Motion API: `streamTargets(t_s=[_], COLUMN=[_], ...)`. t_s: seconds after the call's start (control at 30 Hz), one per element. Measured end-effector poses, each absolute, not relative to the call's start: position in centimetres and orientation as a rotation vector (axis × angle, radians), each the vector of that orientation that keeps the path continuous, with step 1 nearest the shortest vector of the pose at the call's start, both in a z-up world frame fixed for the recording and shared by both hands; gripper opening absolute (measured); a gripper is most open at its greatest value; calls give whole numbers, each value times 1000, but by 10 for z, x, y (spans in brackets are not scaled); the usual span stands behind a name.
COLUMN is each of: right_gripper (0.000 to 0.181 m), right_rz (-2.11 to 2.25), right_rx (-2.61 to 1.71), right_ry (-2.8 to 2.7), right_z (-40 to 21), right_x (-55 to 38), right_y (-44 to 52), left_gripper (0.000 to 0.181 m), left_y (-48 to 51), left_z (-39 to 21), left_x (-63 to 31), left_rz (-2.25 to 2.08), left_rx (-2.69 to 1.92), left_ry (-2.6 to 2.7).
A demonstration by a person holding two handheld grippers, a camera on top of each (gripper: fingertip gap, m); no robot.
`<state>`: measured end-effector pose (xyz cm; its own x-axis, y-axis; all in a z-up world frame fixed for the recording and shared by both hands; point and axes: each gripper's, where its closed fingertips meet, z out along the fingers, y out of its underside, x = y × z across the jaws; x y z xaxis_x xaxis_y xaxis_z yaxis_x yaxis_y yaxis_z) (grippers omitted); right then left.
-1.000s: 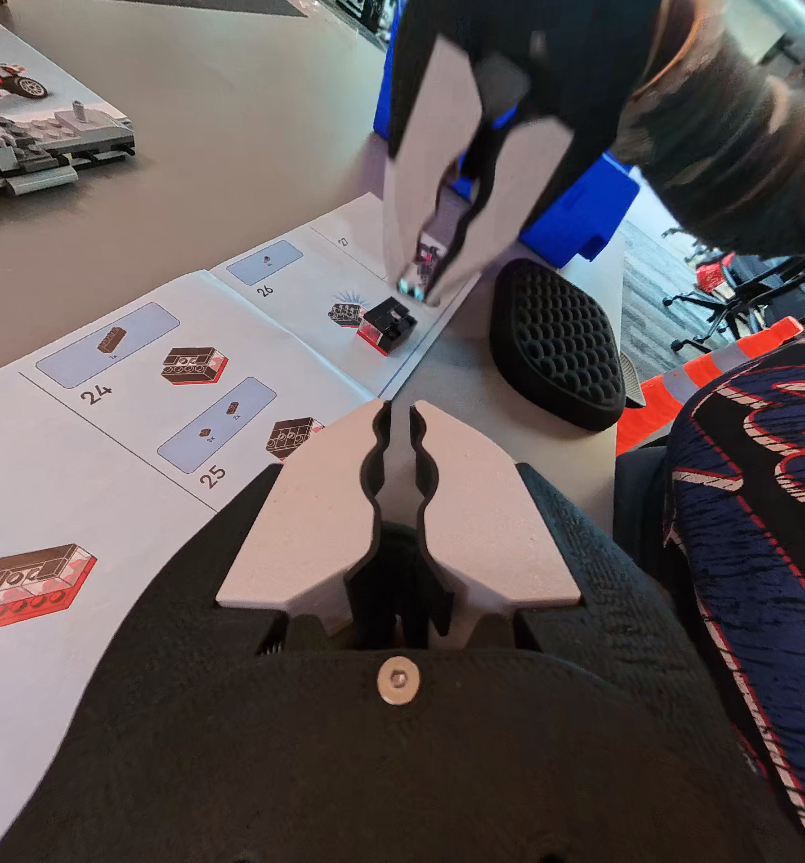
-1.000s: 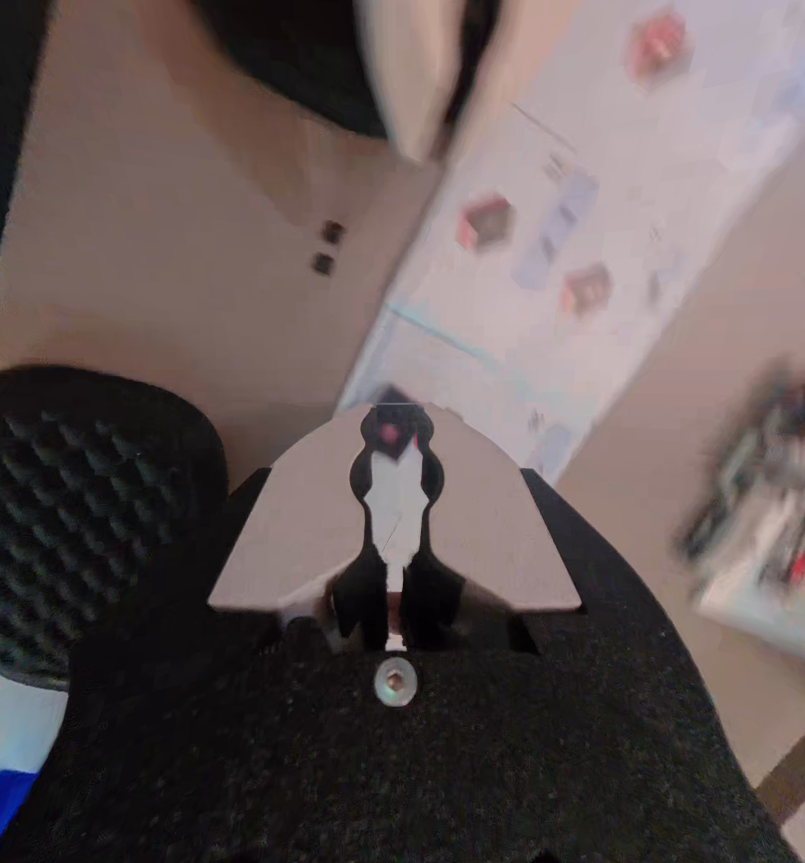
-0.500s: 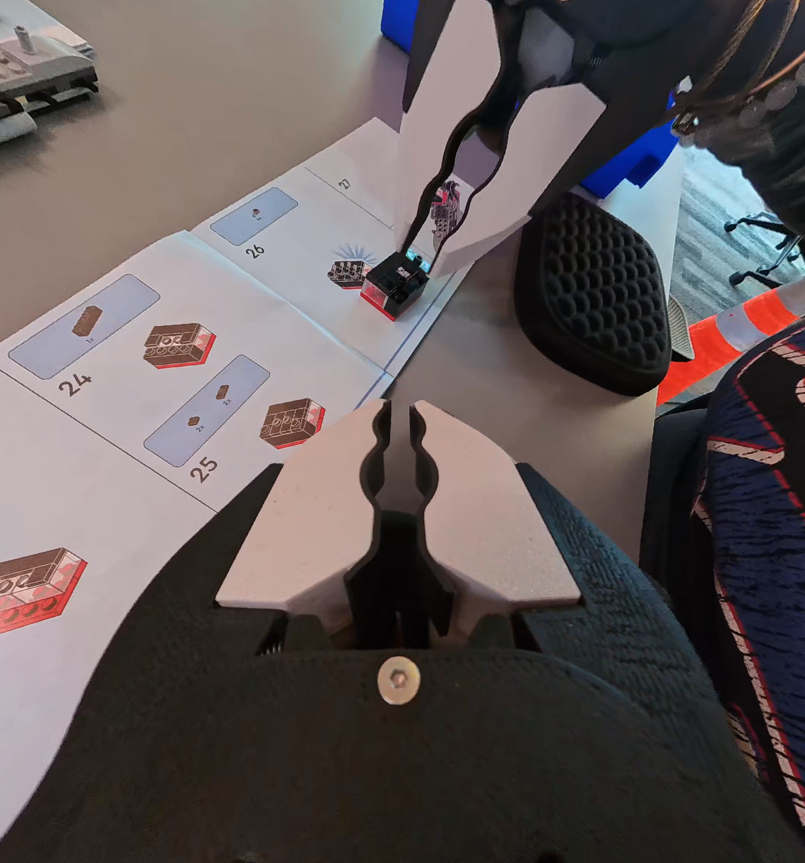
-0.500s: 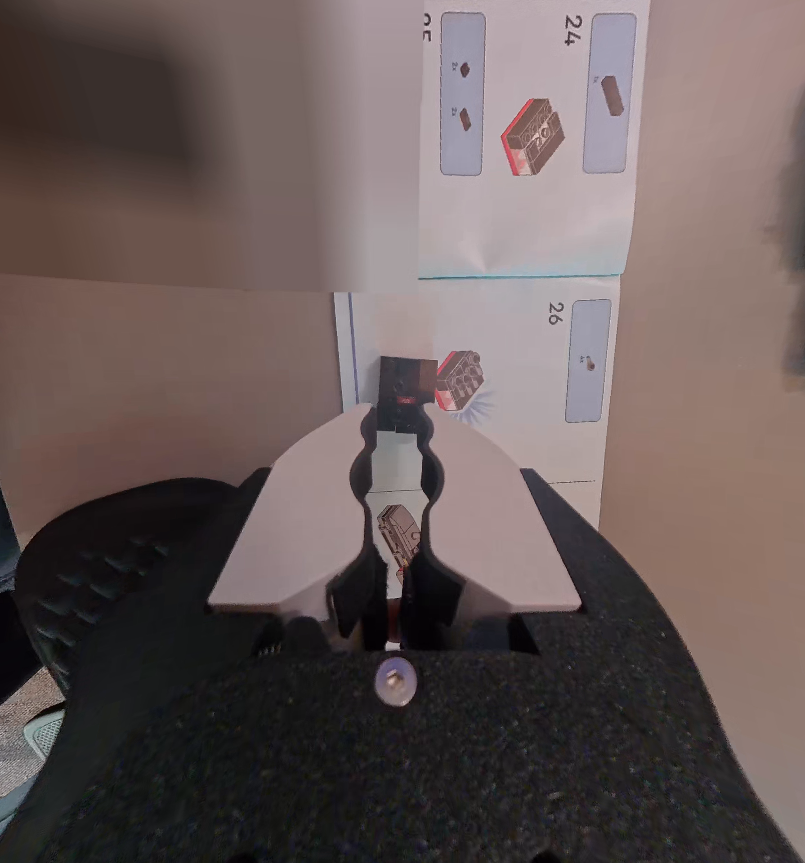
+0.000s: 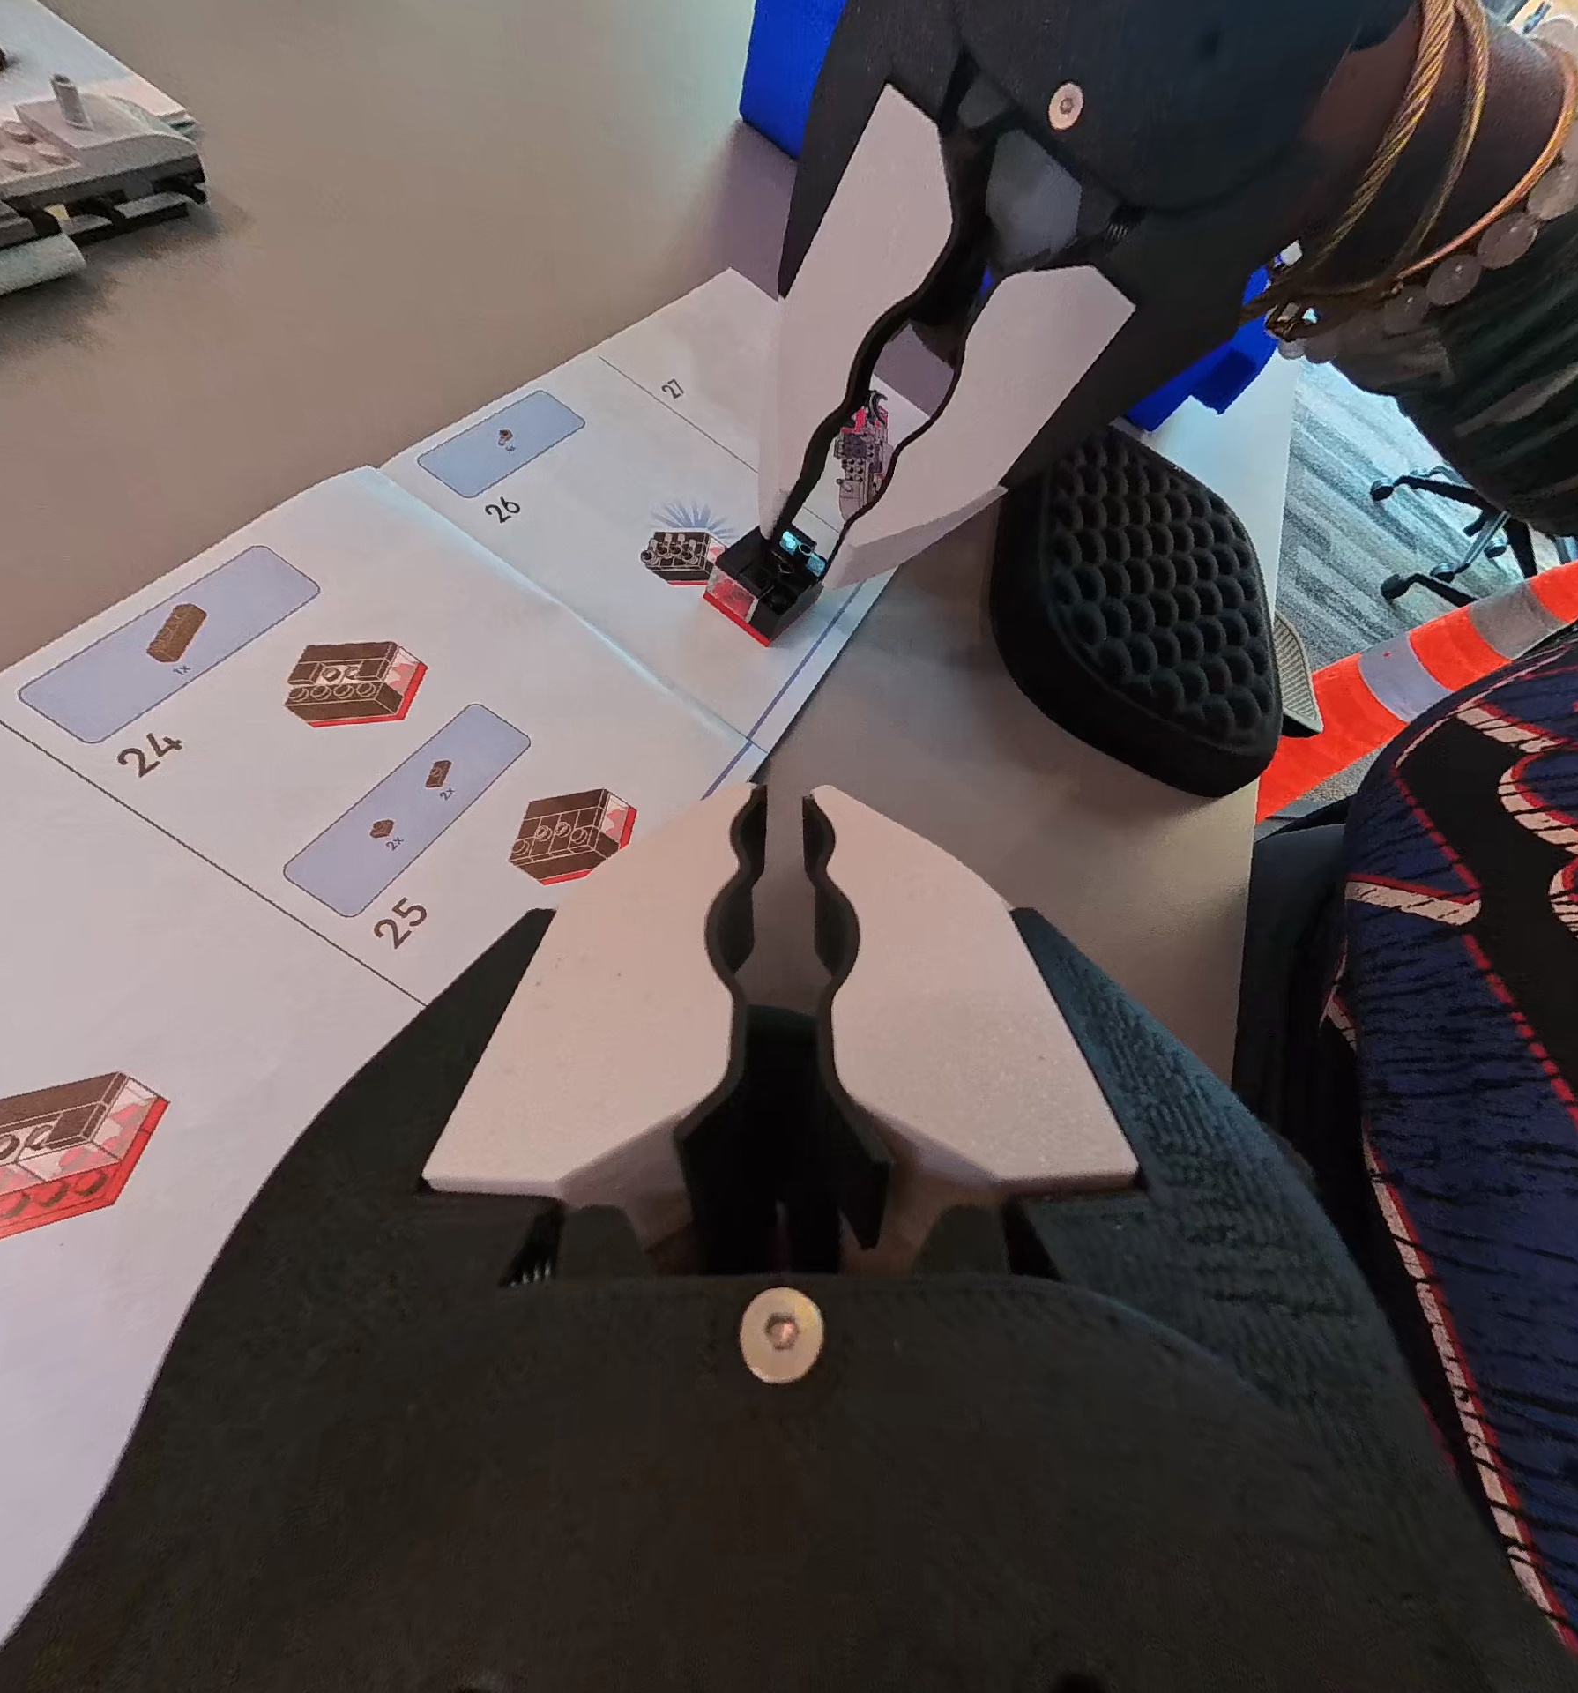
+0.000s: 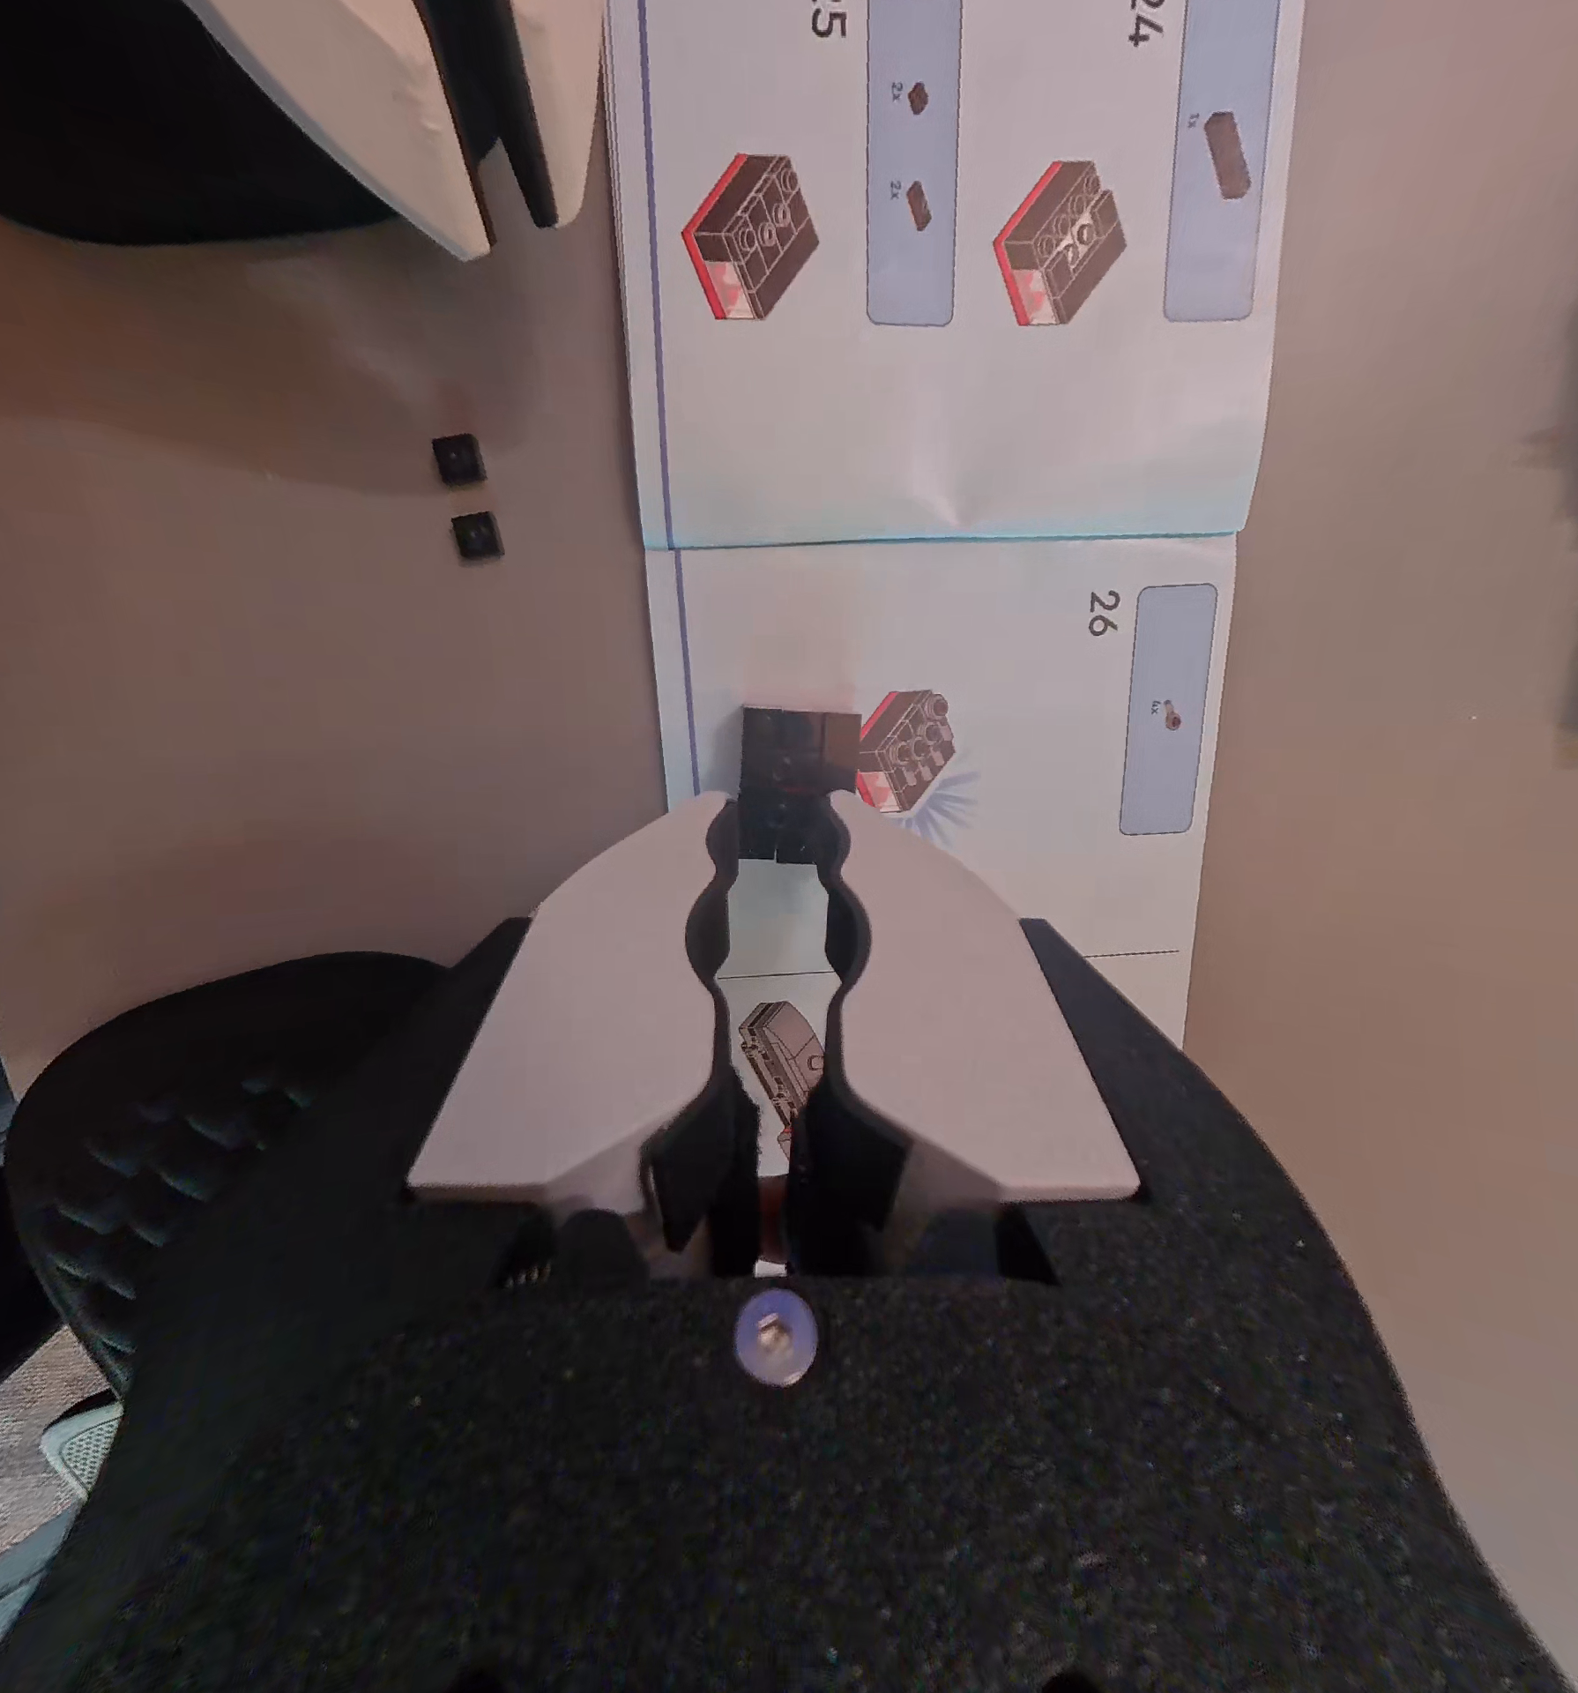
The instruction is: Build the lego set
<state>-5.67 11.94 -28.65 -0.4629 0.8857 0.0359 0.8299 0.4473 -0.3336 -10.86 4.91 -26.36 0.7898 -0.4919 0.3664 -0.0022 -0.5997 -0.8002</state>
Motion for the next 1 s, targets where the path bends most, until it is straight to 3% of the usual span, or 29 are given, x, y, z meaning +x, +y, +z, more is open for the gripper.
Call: streamTargets(t_s=[0.9,1.0], right_gripper=[24,5], right_rz=[361,460], right_rx=[-1531,-1488], right_ry=[-2485,-2480], right_z=[-286,-278], right_x=[-54,-57], right_y=[122,118], left_gripper=[8,8], left_y=[49,49], left_z=[-264,-264], left_x=[-108,-108], left_rz=[-732,-734], left_rx=[-2121,-2121], left_ry=[369,368])
